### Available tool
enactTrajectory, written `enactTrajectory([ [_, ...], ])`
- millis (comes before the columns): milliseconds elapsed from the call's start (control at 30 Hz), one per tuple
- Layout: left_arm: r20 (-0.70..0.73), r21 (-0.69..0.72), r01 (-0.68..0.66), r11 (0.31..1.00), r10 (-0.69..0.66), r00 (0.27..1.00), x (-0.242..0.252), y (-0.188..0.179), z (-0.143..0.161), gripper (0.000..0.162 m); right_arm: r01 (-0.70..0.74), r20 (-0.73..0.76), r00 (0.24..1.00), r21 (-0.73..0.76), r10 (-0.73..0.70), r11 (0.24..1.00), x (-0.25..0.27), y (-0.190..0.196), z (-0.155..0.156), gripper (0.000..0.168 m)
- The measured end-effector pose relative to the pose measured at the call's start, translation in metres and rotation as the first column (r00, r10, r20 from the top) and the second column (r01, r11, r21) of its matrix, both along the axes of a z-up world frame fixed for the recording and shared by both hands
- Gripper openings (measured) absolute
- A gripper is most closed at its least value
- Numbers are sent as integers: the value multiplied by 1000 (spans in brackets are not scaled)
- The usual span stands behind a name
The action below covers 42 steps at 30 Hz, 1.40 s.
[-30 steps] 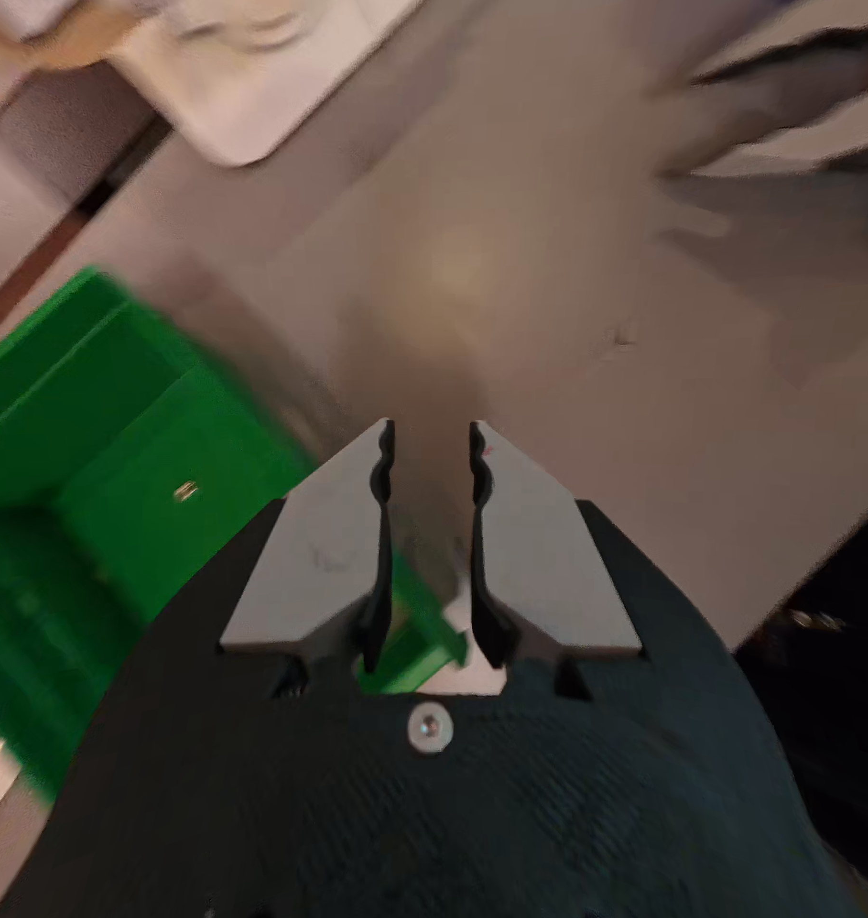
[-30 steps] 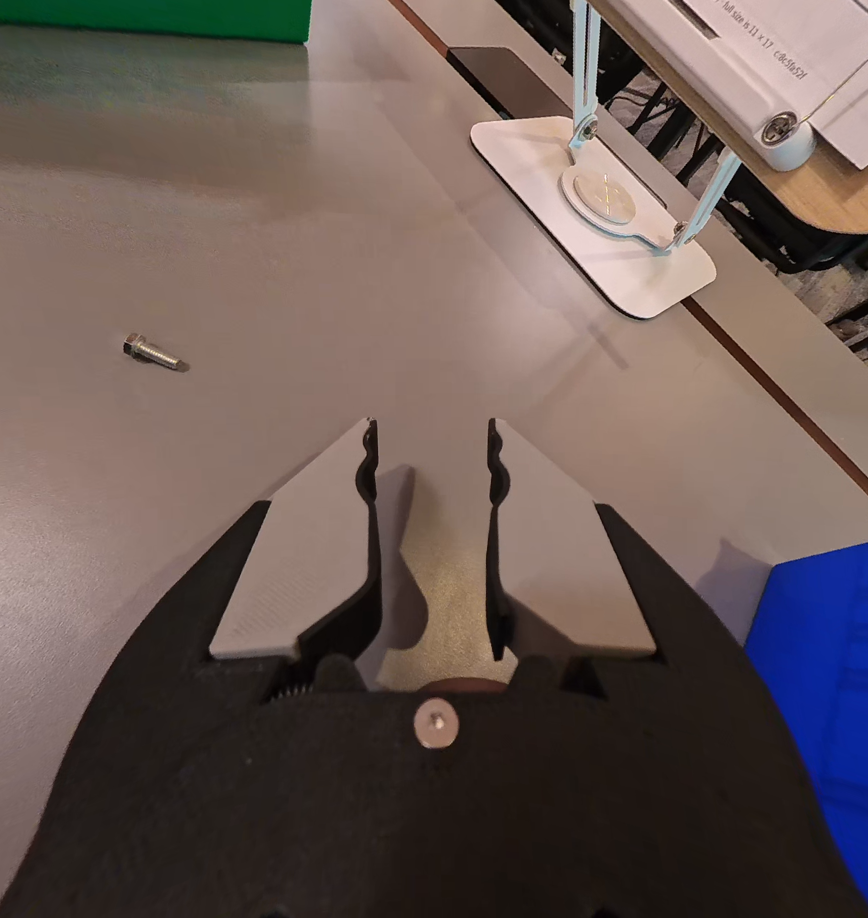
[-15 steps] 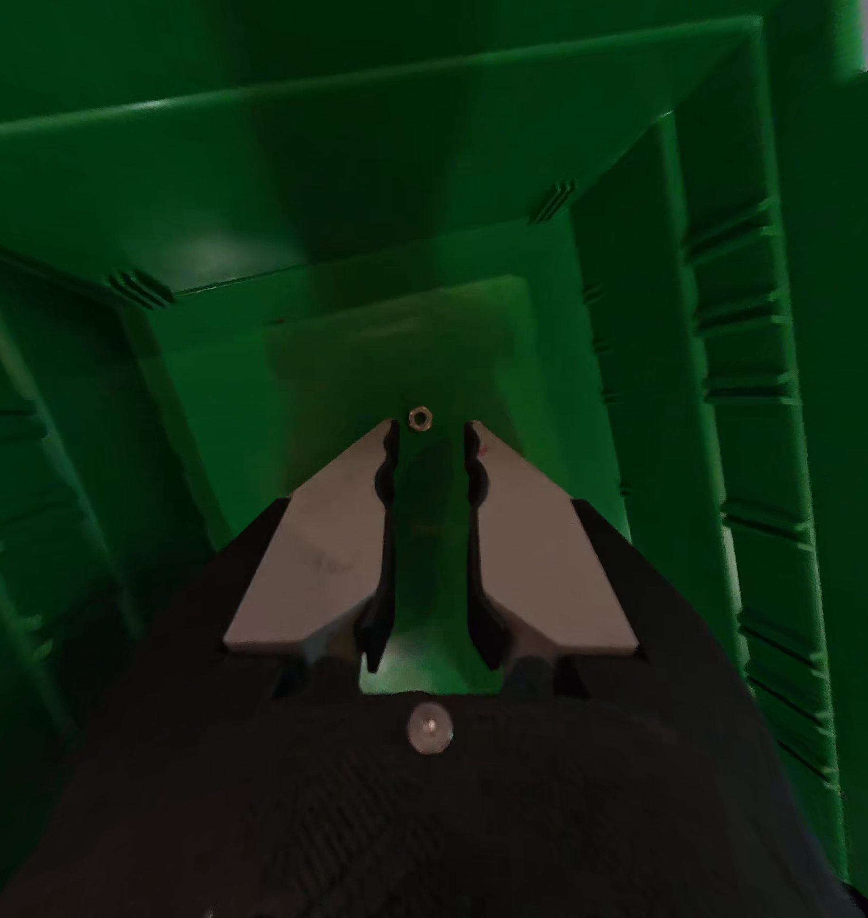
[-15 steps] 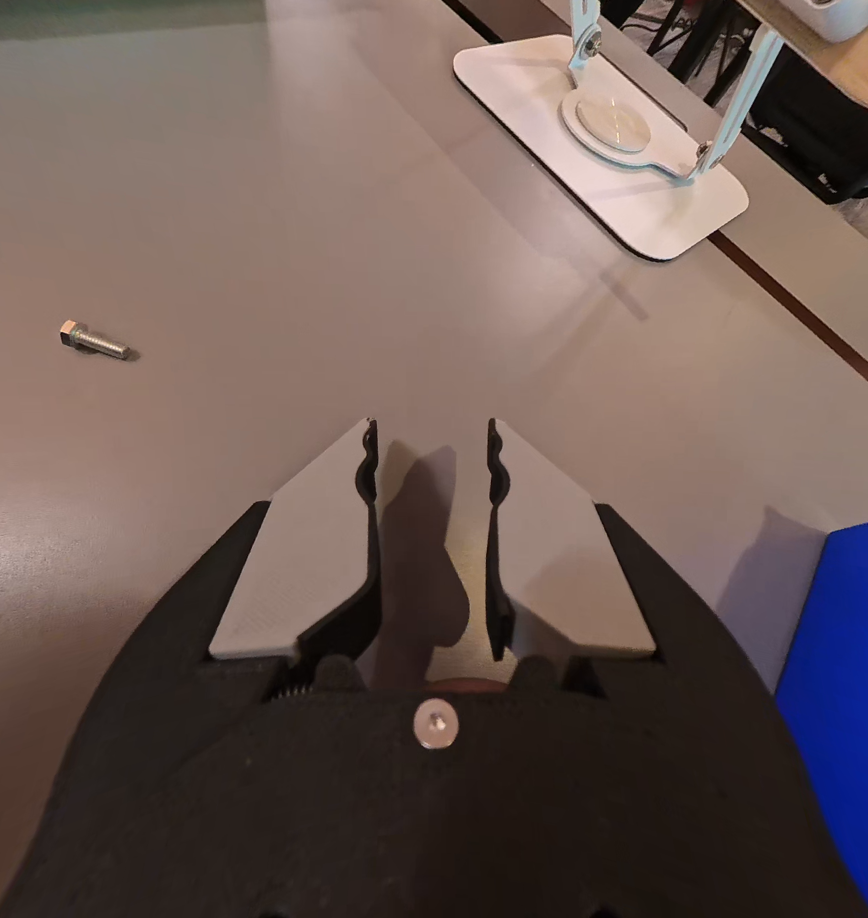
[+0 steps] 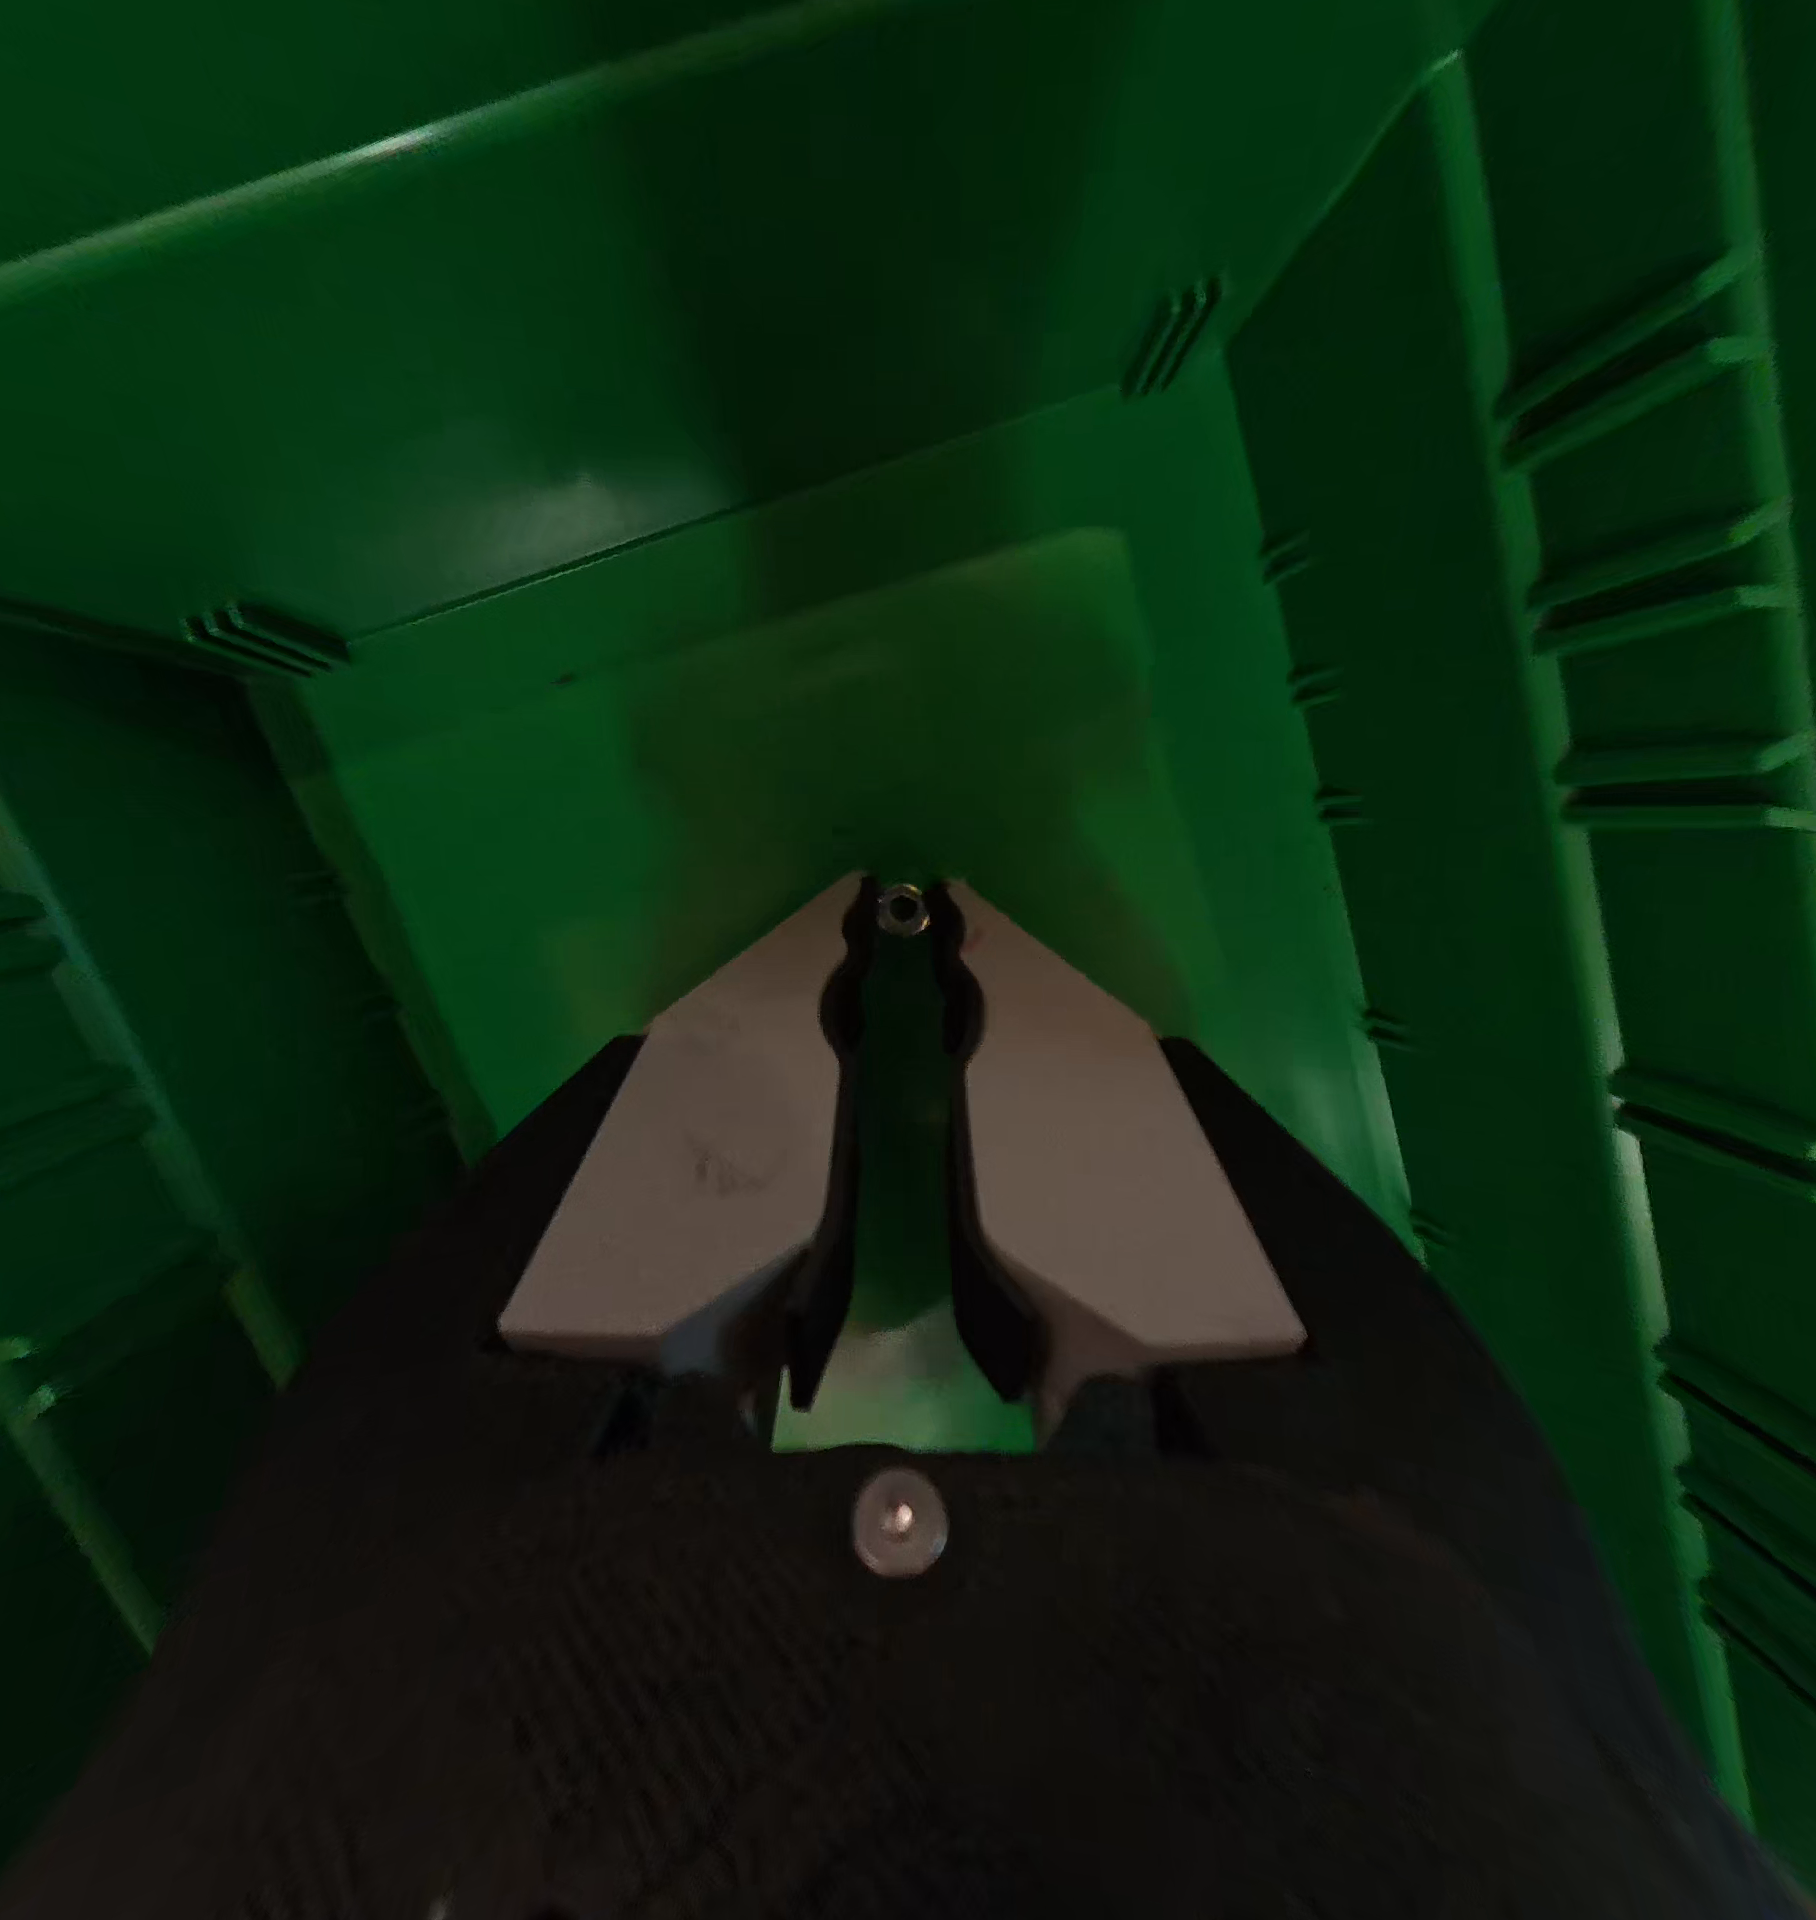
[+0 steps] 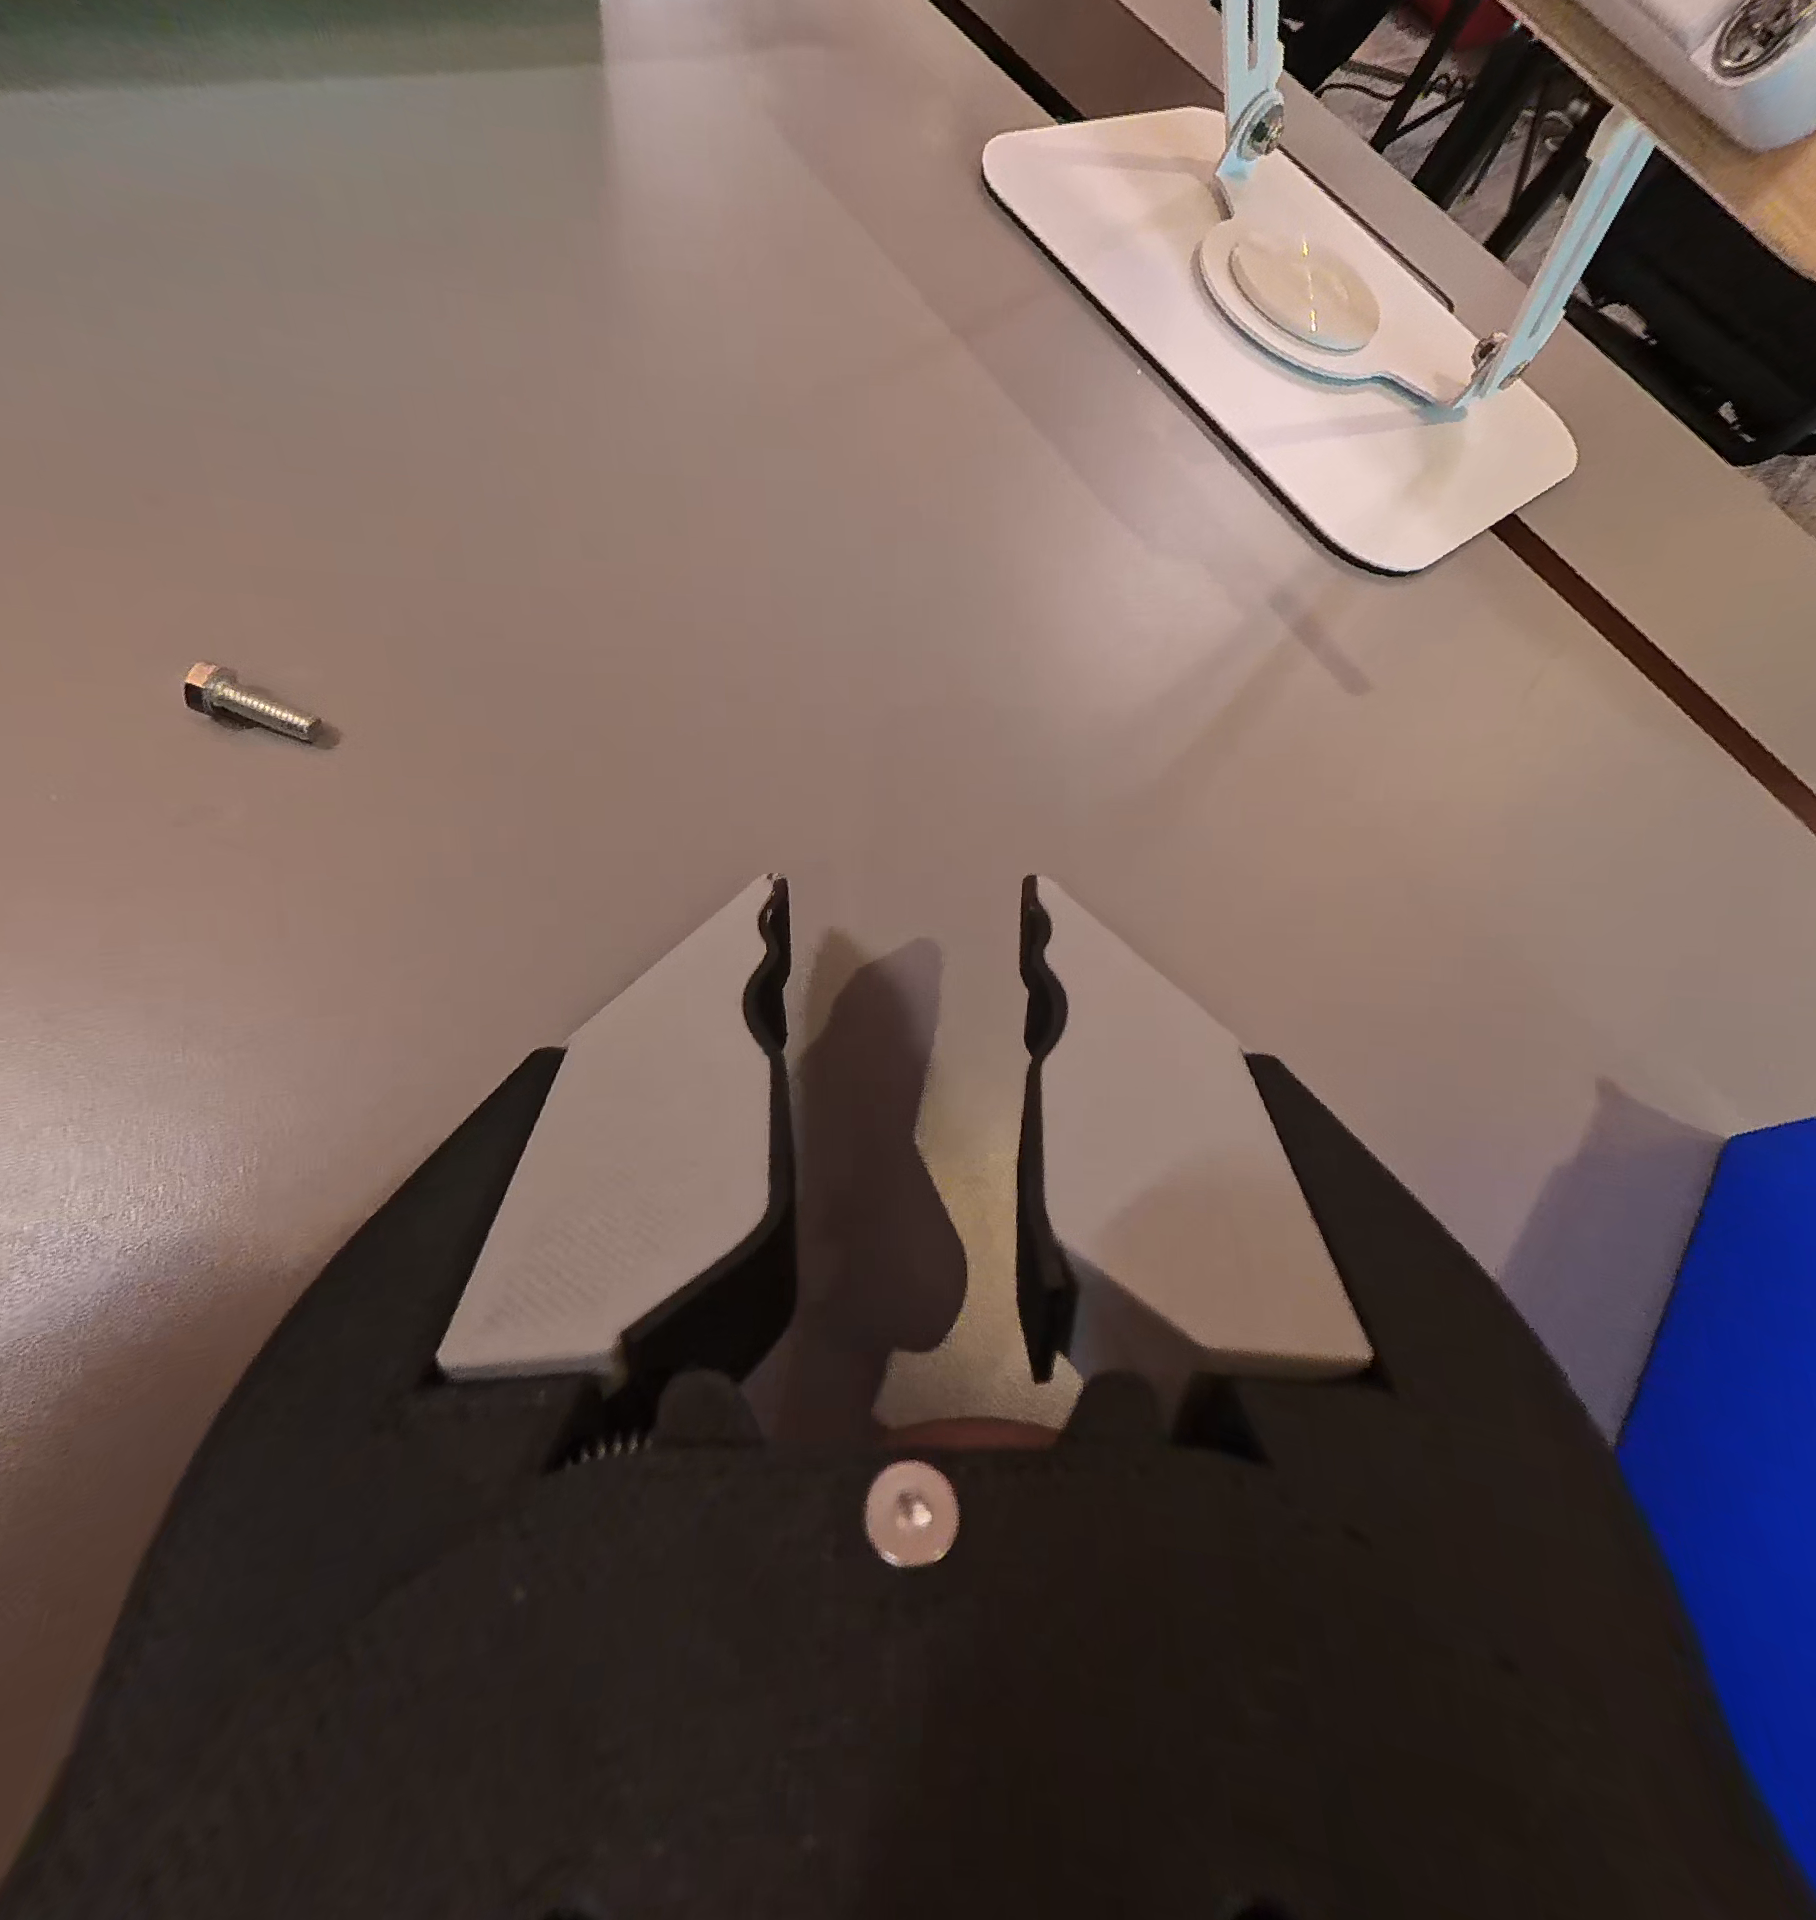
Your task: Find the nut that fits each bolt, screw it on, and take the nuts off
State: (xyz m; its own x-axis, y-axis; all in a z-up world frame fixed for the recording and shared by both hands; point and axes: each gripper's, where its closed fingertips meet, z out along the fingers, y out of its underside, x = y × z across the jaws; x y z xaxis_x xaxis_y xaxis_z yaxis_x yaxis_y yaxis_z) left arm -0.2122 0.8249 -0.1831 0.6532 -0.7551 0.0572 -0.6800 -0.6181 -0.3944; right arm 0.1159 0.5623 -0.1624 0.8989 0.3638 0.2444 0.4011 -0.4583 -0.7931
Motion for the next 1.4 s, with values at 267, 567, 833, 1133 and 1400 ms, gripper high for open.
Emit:
enactTrajectory([
  [267, -58, 5, 12, 1000, -11, 998, 1, -3, -1, 13, 1, -8, 1000, 20, -1, 1000, 1, -1, 6, 41],
  [567, -104, 48, 39, 998, -34, 994, 0, -2, -2, 8, 1, -5, 1000, 24, 0, 1000, 1, -1, 8, 41],
  [833, -218, 101, 101, 990, -77, 973, -8, -2, -1, 8, 8, -3, 1000, 19, -8, 1000, 3, 0, 5, 41],
  [1133, -60, 363, 126, 923, -112, 992, 12, -31, 96, 8, 29, -15, 999, 22, -29, 999, 11, 1, 7, 40],
  [1400, -34, 309, 536, 786, -554, 832, 157, -165, 105, 8, 45, 8, 999, 49, -45, 998, 16, 1, 14, 40],
])
